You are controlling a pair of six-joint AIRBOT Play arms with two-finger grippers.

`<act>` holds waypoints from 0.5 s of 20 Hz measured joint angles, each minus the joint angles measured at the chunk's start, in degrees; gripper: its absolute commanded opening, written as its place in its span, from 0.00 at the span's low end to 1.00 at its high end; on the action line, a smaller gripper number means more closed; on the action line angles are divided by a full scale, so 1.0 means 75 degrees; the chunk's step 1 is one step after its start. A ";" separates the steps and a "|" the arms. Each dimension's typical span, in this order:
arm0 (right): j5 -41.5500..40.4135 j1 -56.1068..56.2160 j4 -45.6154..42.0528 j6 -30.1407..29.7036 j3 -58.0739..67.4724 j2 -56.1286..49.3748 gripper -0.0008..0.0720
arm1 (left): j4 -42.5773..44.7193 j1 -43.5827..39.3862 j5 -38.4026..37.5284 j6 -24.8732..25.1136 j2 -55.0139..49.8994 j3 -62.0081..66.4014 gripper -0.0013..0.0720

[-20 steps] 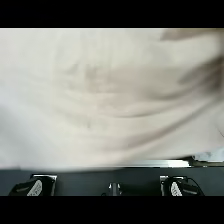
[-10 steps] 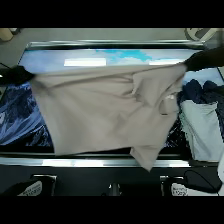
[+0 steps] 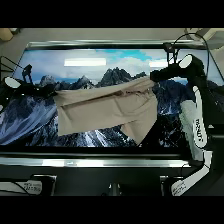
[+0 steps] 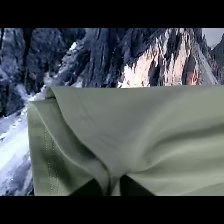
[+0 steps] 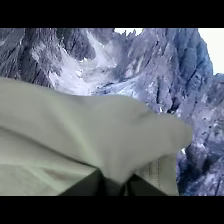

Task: Fold the shirts.

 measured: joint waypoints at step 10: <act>0.3585 -0.1349 0.0029 -0.1157 -0.0032 0.0283 0.67 | 0.0195 0.1163 -0.2710 0.0189 0.0624 -0.1192 0.59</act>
